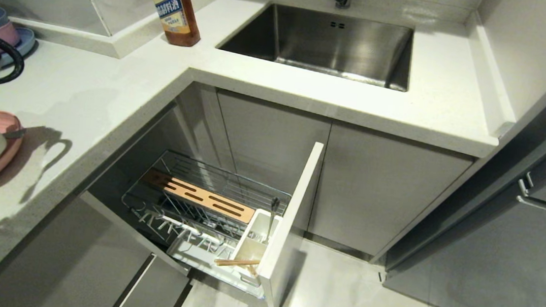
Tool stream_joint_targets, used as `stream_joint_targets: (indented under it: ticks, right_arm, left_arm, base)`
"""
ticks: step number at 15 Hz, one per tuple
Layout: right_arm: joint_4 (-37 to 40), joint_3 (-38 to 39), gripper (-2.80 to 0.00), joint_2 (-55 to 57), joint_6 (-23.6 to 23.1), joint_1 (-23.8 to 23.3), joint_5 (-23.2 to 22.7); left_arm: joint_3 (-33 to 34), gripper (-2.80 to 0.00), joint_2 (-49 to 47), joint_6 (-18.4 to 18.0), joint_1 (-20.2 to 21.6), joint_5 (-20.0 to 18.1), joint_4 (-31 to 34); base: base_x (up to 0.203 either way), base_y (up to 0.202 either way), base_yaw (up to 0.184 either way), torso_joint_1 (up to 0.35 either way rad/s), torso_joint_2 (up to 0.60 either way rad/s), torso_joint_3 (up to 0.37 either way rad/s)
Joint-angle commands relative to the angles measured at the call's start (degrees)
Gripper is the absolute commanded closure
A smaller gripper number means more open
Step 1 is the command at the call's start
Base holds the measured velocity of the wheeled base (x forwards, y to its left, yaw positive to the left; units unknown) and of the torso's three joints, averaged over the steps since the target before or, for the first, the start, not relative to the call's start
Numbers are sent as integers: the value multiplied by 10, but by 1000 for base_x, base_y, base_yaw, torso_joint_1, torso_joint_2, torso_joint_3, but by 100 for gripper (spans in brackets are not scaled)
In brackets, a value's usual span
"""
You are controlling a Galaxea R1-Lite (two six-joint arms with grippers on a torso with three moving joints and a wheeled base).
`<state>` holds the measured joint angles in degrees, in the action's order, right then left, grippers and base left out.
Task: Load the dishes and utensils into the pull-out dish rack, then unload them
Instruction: Take the chopsticks out of the cupboard
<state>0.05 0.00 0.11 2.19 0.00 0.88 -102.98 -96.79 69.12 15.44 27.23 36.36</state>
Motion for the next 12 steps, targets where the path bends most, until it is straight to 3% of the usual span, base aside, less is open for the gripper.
stream_joint_targets:
  ticks: [1,4,12]
  right_arm:
    - [0,2,0,0,0,0,0]
    - [0,2,0,0,0,0,0]
    - [0,1,0,0,0,0,0]
  left_arm:
    - [3,0,-1,4,9,1,2]
    - [8,0,1,4,21,-19,2]
    - [15,0,0,4,33,-23,1]
  base:
    - [0,0,0,0,0,0]
    - [0,0,0,0,0,0]
    - [0,0,0,0,0,0]
